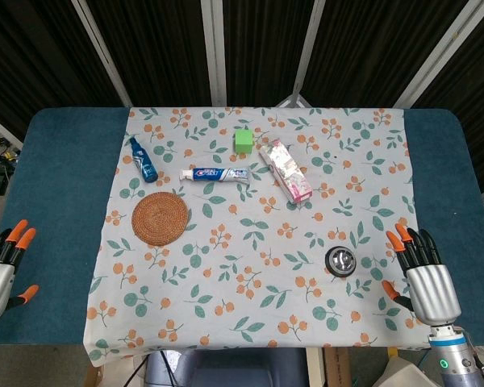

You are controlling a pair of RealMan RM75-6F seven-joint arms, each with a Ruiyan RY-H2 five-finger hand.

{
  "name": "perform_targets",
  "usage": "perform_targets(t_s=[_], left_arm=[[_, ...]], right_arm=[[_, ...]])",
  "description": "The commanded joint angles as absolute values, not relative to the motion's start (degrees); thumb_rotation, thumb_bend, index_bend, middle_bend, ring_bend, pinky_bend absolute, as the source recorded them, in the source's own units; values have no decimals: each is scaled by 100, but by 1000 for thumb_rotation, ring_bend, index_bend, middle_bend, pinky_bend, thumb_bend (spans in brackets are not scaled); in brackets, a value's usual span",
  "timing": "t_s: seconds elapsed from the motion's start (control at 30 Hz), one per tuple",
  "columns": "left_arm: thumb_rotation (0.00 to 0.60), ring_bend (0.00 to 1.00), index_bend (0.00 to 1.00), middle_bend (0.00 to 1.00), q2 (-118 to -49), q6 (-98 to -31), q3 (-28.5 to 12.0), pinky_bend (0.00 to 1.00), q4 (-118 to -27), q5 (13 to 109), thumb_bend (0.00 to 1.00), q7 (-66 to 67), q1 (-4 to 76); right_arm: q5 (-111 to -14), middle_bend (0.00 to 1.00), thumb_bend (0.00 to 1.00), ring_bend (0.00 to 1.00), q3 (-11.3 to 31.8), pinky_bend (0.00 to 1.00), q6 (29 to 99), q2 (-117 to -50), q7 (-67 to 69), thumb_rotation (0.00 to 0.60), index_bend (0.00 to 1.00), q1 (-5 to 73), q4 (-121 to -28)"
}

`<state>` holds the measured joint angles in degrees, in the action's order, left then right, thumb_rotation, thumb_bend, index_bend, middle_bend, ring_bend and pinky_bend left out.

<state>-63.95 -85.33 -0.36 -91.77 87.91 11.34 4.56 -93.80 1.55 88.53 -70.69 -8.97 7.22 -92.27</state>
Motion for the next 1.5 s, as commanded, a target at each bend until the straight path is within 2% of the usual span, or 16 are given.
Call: perform_targets(t_s=[0.03, 0.57, 1.17, 1.23, 1.4, 1.5], left_arm=[[600, 0, 0, 0, -6377, -8524, -18, 0, -9189, 8817, 0, 1158, 457], [600, 0, 0, 0, -6380, -8549, -31, 0, -9200, 8804, 0, 1077, 442], [600, 0, 0, 0, -6374, -8535, -22, 0, -9209, 8800, 0, 1061, 437], [600, 0, 0, 0, -6375, -8527, -21, 0, -9214, 8794, 0, 1058, 438], [600, 0, 0, 0, -6382, -8507, -21, 0, -9225, 8788, 0, 1082, 447], [600, 0, 0, 0, -6383, -8510, -25, 0, -9236, 8788, 0, 1091, 448]], right_arm=[[-9319, 0, 267, 0, 149, 0, 8793, -7071, -921, 600, 0, 716, -9267], [-9203, 0, 267, 0, 44, 0, 8430, -7028, -1080, 600, 0, 751, -9509], [-9230, 0, 266, 0, 50, 0, 8402, -7078, -1167, 600, 0, 751, -9509], [-9226, 0, 300, 0, 37, 0, 8337, -7095, -1191, 600, 0, 775, -9514], [-9115, 0, 607, 0, 3, 0, 7970, -7206, -1428, 600, 0, 905, -9579], [-9014, 0, 697, 0, 3, 0, 7739, -7319, -1681, 600, 0, 994, -9560]])
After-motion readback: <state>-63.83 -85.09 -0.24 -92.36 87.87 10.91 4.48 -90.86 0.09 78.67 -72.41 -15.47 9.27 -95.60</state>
